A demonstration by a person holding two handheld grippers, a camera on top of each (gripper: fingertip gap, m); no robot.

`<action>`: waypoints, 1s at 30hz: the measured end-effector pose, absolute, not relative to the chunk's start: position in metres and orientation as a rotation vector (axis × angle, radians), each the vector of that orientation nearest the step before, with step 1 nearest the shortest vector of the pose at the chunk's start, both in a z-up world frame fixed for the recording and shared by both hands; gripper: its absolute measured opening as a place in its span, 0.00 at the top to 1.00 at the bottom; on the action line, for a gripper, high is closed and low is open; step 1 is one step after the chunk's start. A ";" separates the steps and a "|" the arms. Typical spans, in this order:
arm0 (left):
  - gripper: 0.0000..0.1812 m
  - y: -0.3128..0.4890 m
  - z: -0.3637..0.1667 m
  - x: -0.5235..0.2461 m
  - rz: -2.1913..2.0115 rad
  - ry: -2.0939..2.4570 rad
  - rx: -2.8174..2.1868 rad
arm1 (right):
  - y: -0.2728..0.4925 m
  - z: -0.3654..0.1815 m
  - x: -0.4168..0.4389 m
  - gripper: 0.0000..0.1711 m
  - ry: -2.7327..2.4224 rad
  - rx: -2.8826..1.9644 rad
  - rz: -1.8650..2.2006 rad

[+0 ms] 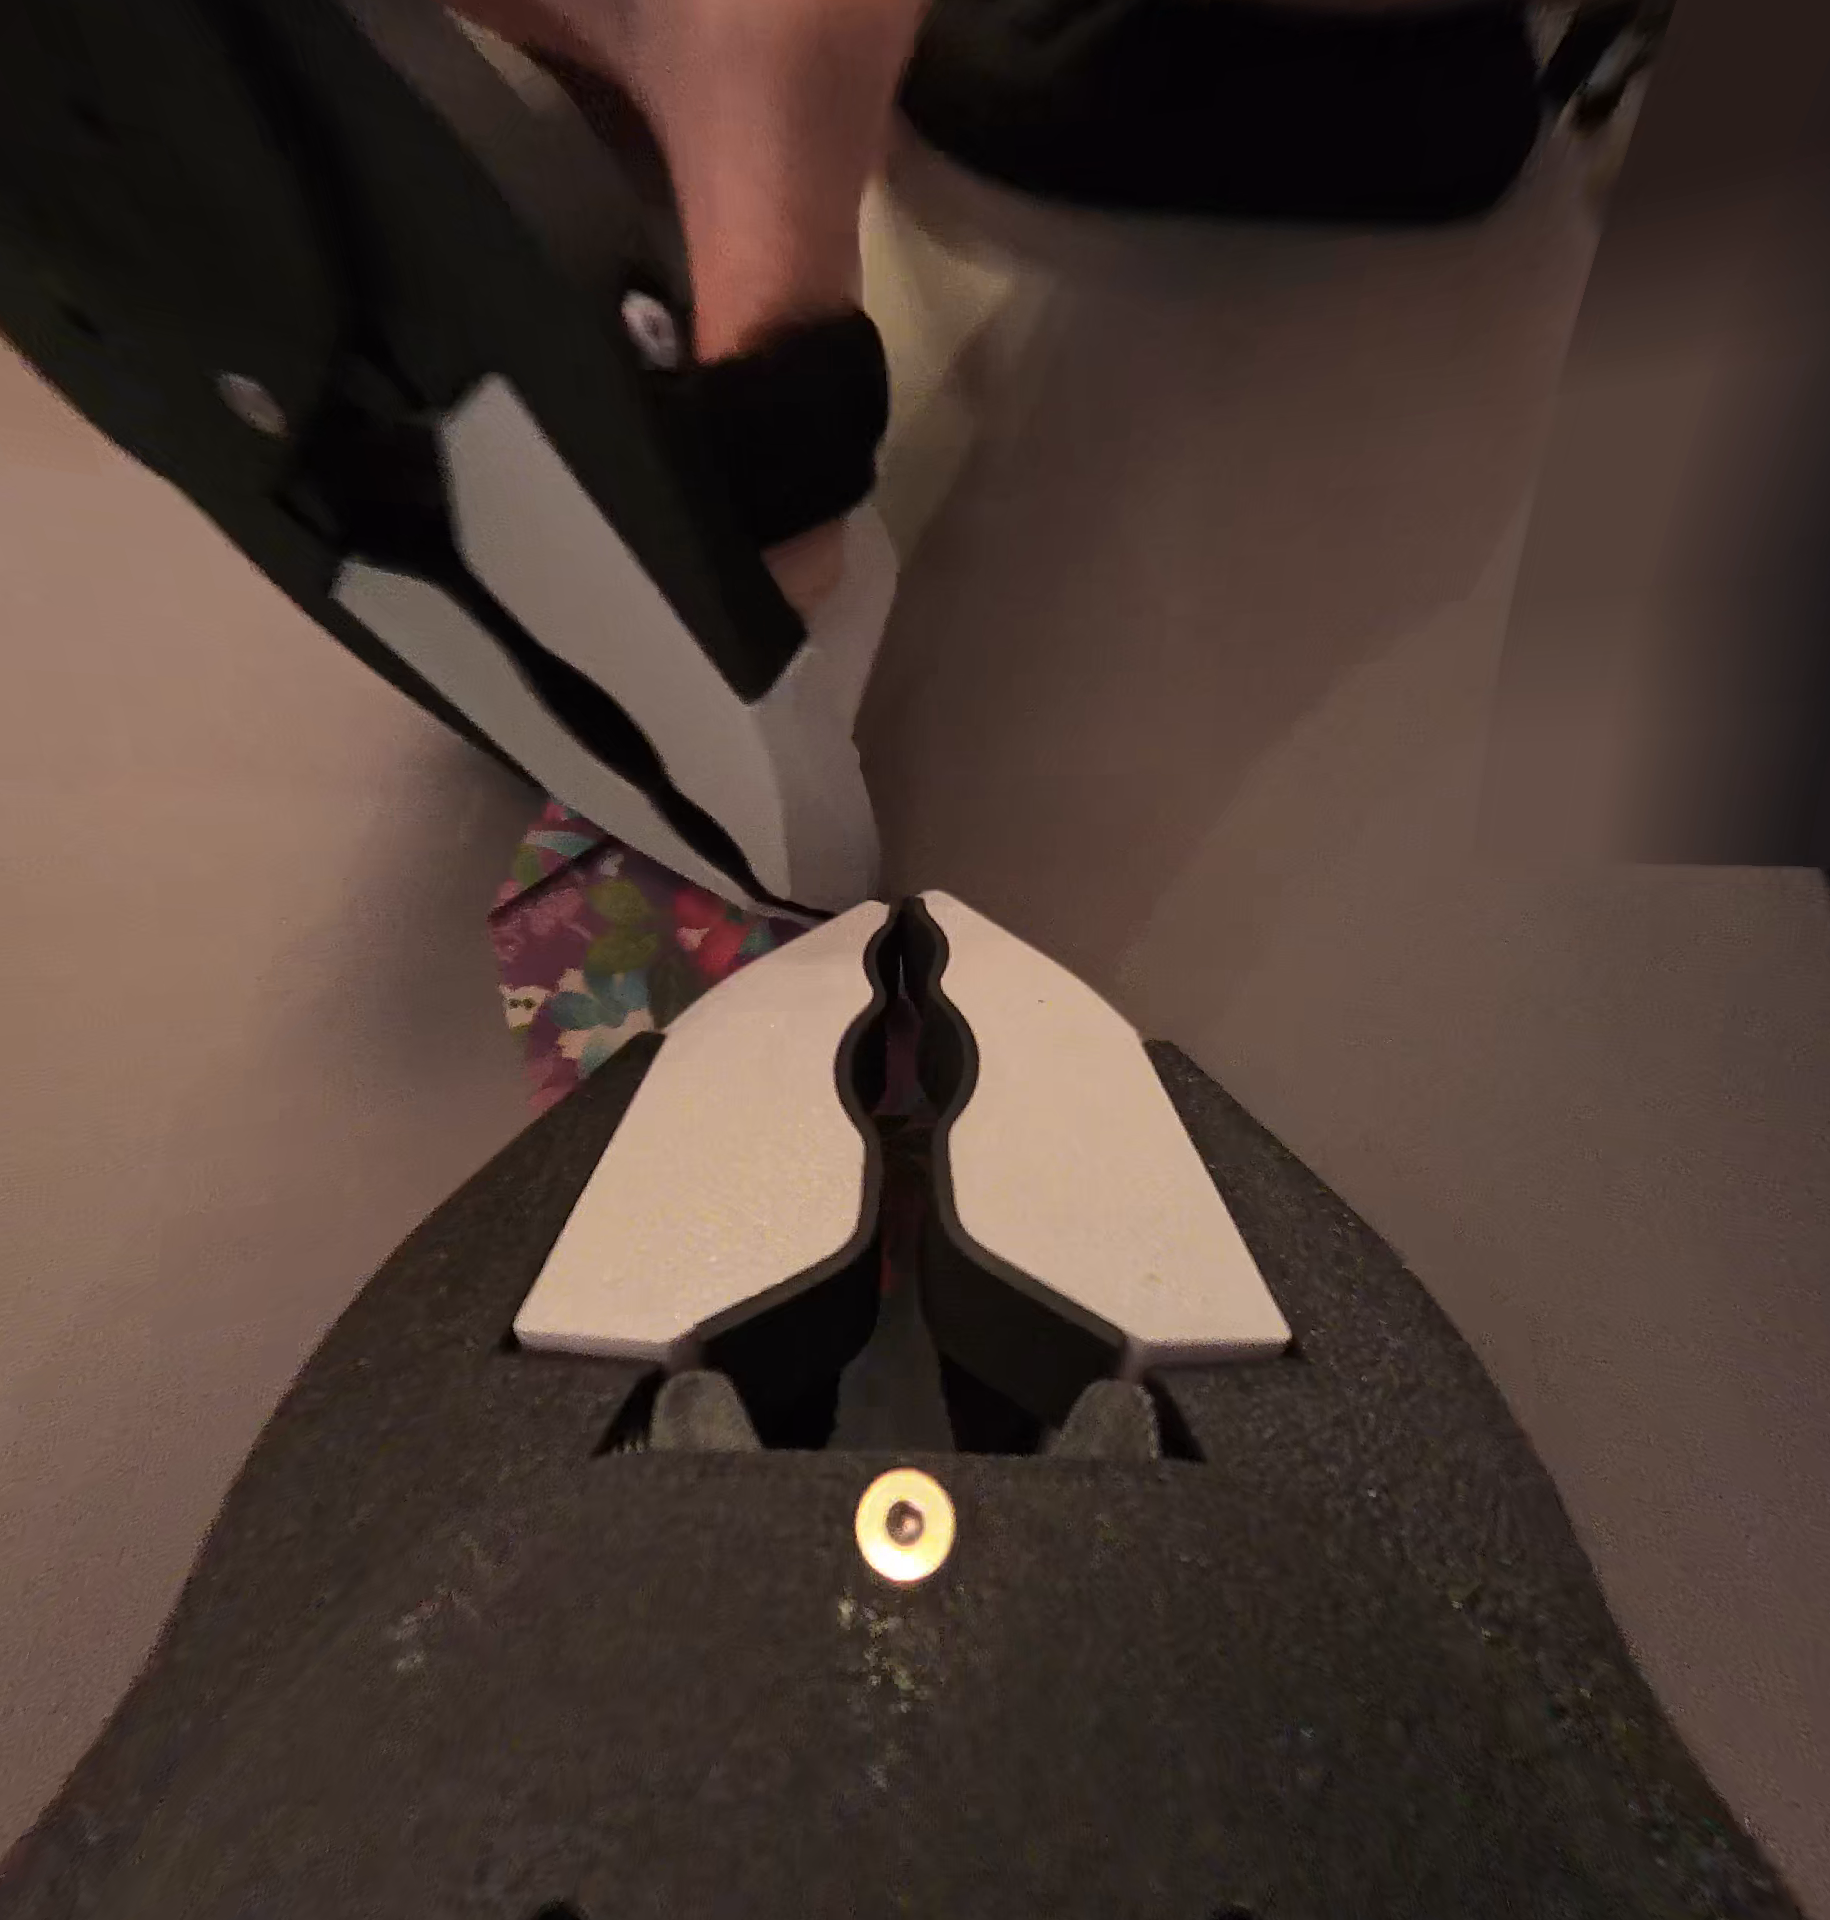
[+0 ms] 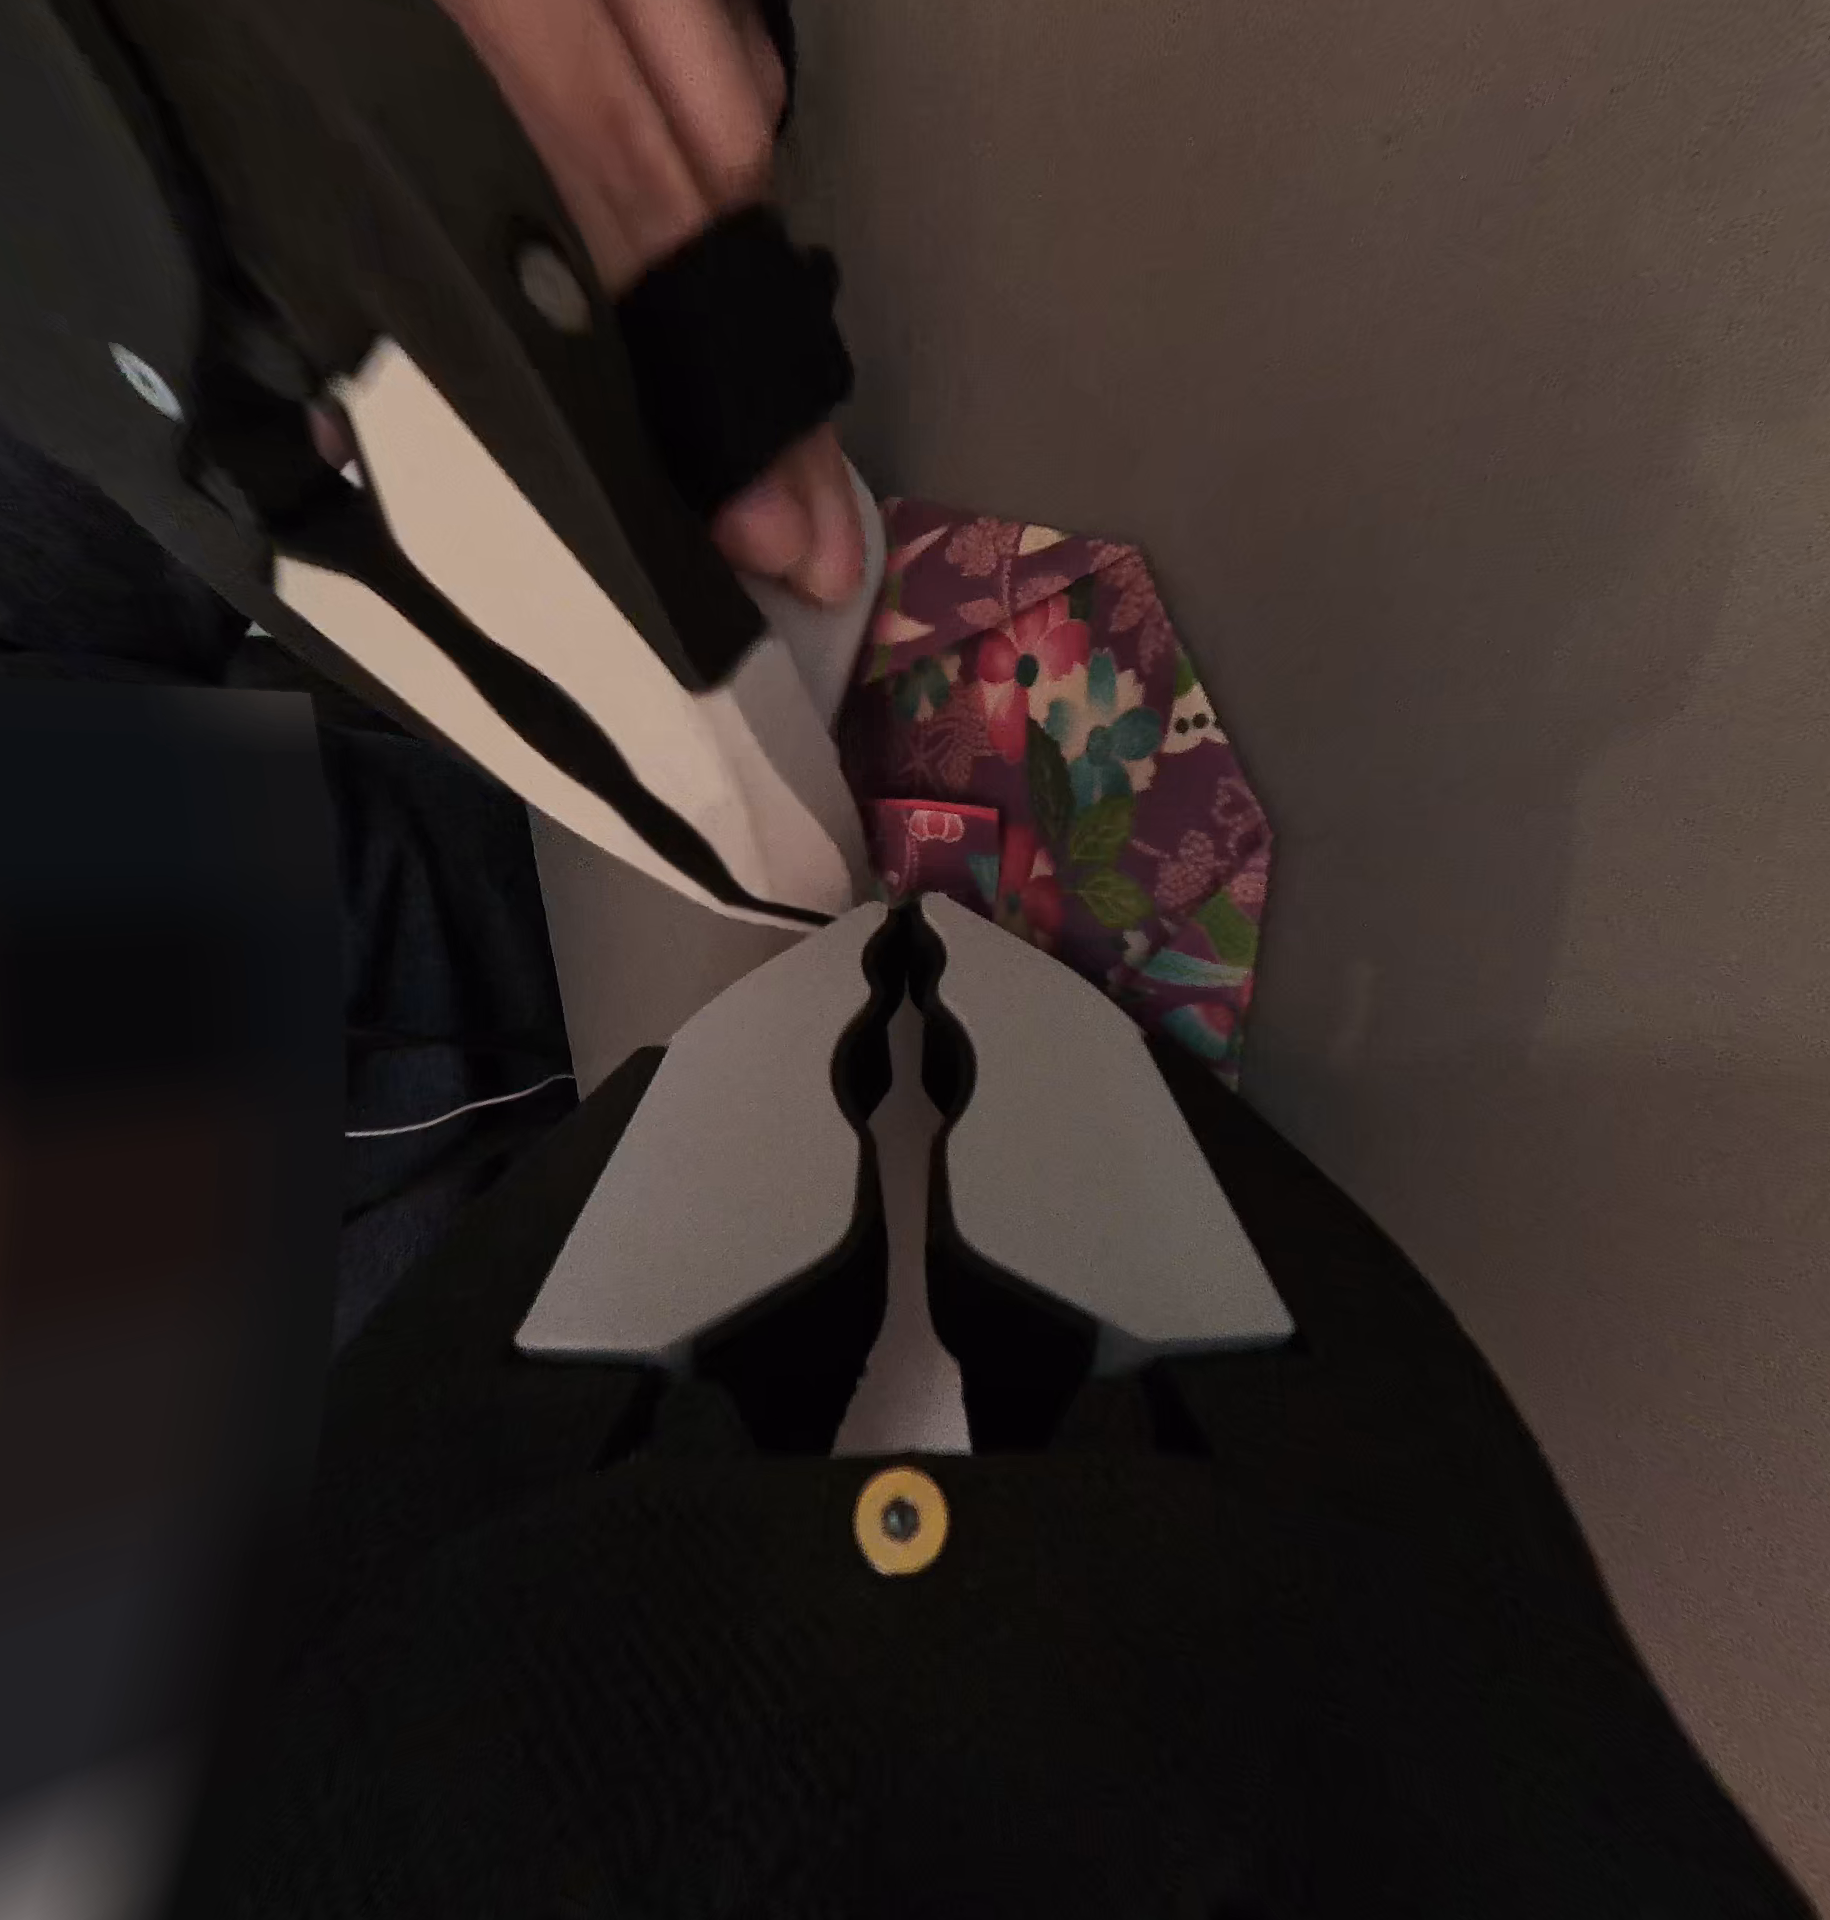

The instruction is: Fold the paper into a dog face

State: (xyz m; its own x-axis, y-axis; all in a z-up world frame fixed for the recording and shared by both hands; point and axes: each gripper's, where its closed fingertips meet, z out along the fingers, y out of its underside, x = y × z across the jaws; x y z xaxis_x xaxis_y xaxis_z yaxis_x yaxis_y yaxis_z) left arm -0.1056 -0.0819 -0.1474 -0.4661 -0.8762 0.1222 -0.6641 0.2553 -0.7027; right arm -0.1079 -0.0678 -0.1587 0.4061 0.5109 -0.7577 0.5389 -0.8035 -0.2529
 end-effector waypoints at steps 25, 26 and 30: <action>1.00 -0.075 -0.157 -0.105 -0.871 2.304 -1.673 | -0.068 -0.158 -0.108 0.99 0.987 2.597 -1.369; 1.00 -0.075 -0.157 -0.105 -0.834 2.307 -1.642 | -0.068 -0.158 -0.108 0.99 0.985 2.598 -1.372; 1.00 -0.074 -0.158 -0.105 -0.731 2.279 -1.592 | -0.068 -0.158 -0.108 0.99 0.985 2.599 -1.380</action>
